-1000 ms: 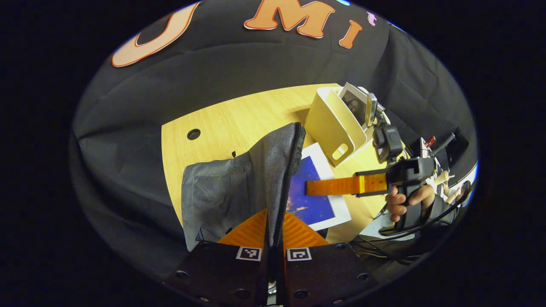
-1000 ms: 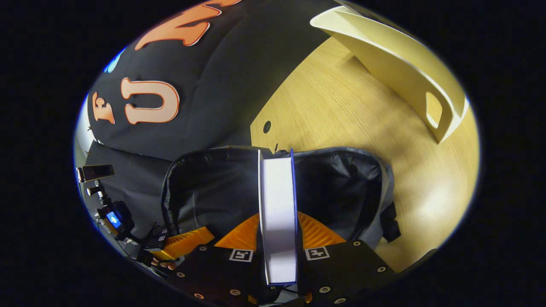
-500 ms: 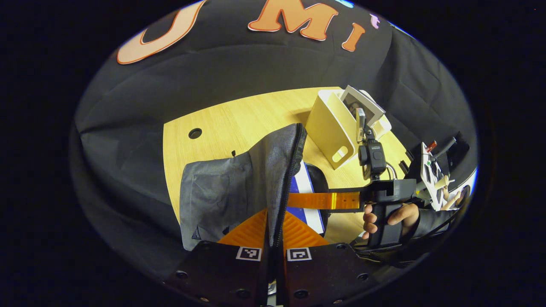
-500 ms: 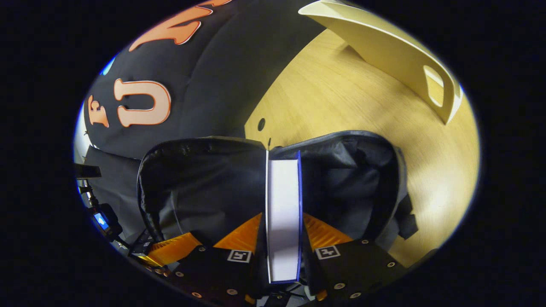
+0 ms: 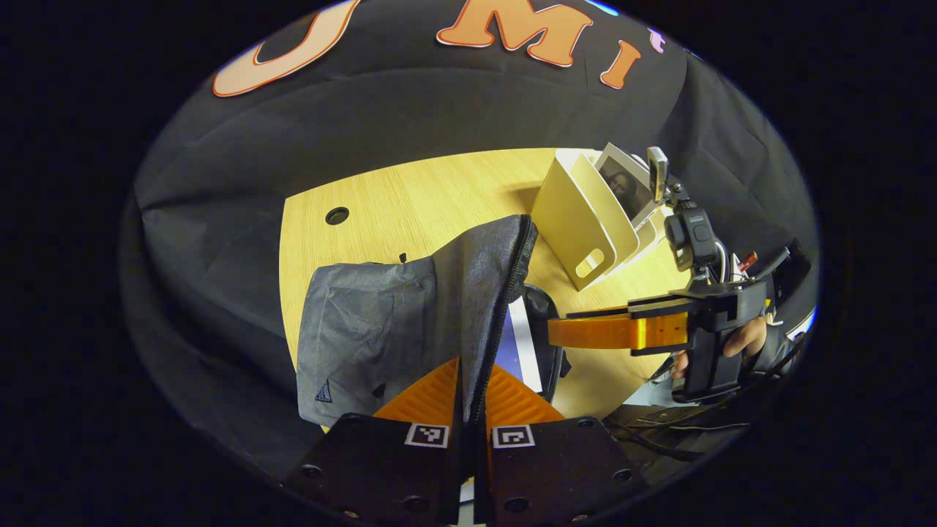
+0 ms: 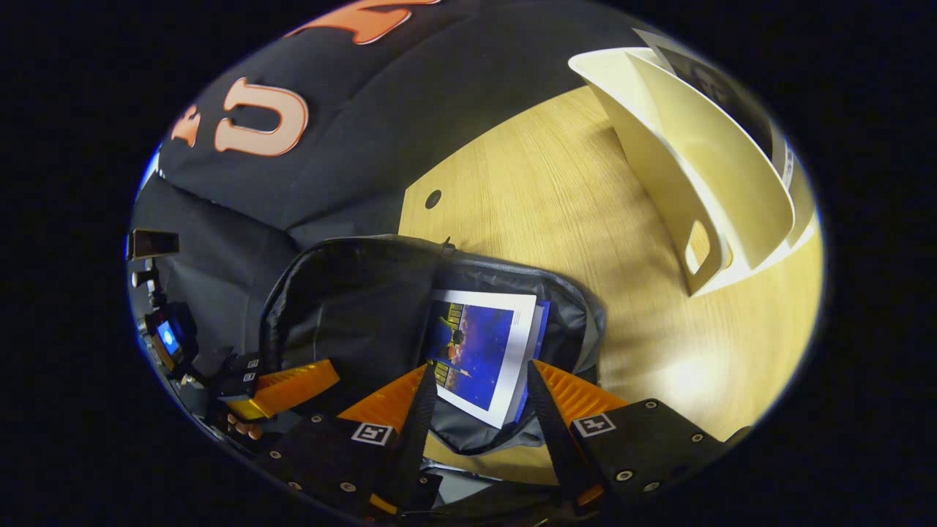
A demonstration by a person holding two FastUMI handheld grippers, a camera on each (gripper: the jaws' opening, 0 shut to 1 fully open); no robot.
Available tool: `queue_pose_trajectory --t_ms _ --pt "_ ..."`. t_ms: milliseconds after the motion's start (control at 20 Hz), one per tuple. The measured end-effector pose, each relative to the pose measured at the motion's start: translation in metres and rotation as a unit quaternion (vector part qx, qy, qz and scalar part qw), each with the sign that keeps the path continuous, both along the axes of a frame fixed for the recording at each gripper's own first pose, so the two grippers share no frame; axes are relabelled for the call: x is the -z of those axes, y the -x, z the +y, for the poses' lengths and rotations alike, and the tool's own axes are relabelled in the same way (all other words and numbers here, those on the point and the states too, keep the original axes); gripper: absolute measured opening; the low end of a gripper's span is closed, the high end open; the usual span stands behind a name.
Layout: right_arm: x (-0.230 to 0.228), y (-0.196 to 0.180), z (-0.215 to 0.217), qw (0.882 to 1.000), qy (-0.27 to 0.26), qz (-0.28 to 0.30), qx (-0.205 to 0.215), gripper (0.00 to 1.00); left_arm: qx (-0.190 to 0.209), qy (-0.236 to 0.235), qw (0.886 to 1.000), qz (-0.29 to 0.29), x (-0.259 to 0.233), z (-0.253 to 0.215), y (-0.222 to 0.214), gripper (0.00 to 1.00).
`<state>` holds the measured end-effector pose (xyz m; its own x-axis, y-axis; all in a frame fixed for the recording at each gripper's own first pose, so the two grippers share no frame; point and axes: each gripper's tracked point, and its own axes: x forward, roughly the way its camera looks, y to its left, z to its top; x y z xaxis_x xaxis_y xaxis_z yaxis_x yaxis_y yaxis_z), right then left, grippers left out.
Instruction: Open the schoolbag, grab two books from the bookshelf and put them into the schoolbag.
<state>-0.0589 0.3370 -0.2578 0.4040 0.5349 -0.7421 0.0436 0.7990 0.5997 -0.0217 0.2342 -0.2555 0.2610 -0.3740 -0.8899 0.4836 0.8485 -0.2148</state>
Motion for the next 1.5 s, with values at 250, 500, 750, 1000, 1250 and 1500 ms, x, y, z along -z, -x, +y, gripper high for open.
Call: queue_pose_trajectory --t_ms 250,500,750,1000,1250,1500 --pt "-0.031 -0.004 -0.046 0.999 0.040 -0.018 -0.029 0.66 -0.020 0.000 1.000 0.004 0.004 -0.001 0.000 0.08" --pt "-0.062 -0.012 -0.096 0.993 0.095 -0.036 -0.058 0.77 -0.033 -0.003 0.999 0.009 0.012 -0.004 0.002 0.08" --pt "-0.097 -0.025 -0.132 0.986 0.132 -0.057 -0.082 0.86 -0.045 -0.001 0.999 0.013 0.018 -0.011 0.002 0.08" --pt "-0.127 -0.053 -0.182 0.977 0.187 -0.072 -0.076 0.96 -0.059 -0.002 0.998 0.017 0.024 -0.009 0.004 0.08" --pt "-0.153 -0.079 -0.220 0.973 0.211 -0.062 -0.070 0.96 -0.067 -0.010 0.998 0.019 0.025 -0.007 0.004 0.08" --pt "-0.156 -0.107 -0.248 0.971 0.227 -0.046 -0.066 0.96 -0.079 -0.019 0.996 0.023 0.026 -0.008 0.003 0.08"
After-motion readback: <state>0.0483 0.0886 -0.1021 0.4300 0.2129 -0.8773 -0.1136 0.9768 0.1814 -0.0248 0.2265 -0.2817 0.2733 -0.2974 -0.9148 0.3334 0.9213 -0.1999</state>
